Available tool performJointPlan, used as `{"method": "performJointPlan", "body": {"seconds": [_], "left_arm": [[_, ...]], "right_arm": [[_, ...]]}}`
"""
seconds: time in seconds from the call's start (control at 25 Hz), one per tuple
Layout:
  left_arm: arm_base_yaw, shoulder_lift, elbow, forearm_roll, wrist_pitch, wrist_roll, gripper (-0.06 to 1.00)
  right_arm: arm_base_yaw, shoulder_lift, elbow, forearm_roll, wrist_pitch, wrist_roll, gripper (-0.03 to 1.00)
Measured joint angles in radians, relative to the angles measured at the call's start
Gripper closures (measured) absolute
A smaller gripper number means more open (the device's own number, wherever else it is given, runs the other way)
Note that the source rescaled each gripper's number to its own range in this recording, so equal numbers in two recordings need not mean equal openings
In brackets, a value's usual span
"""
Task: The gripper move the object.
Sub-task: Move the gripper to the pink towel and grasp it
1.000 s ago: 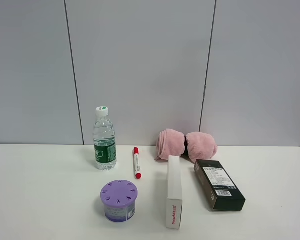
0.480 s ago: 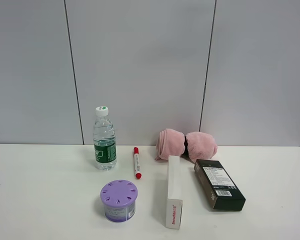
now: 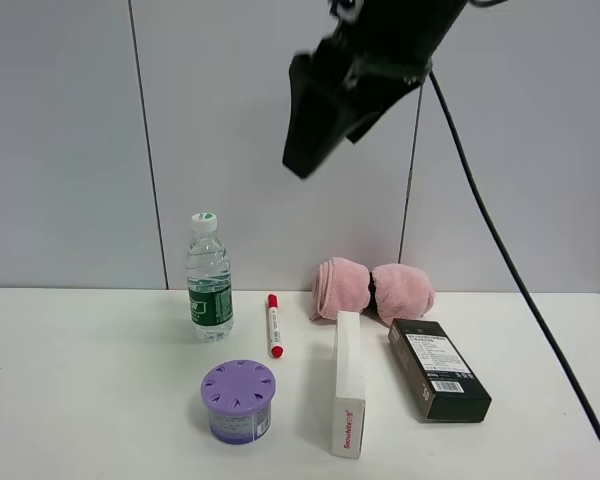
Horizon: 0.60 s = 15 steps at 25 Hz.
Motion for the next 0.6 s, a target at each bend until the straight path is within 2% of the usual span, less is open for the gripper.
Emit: {"method": "performJointPlan", "body": {"seconds": [0.08,0.16,0.44,0.6], "left_arm": [[0.000,0.000,0.000,0.000,0.000,0.000,-0.06],[0.000,0.000,0.000,0.000,0.000,0.000,-0.06],[0.000,0.000,0.000,0.000,0.000,0.000,-0.06],[0.000,0.000,0.000,0.000,0.000,0.000,-0.06]], "right_arm": [[0.004,0.045,0.000,-0.114,-0.001,0.081,0.05],[-0.012,0.080,0.000,-0.180,-0.006,0.123,0.05],[-0.085,0.143,0.000,-0.190,-0.007,0.163,0.07],[-0.098,0.212,0.000,-0.283,-0.034,0.164,0.07]]}}
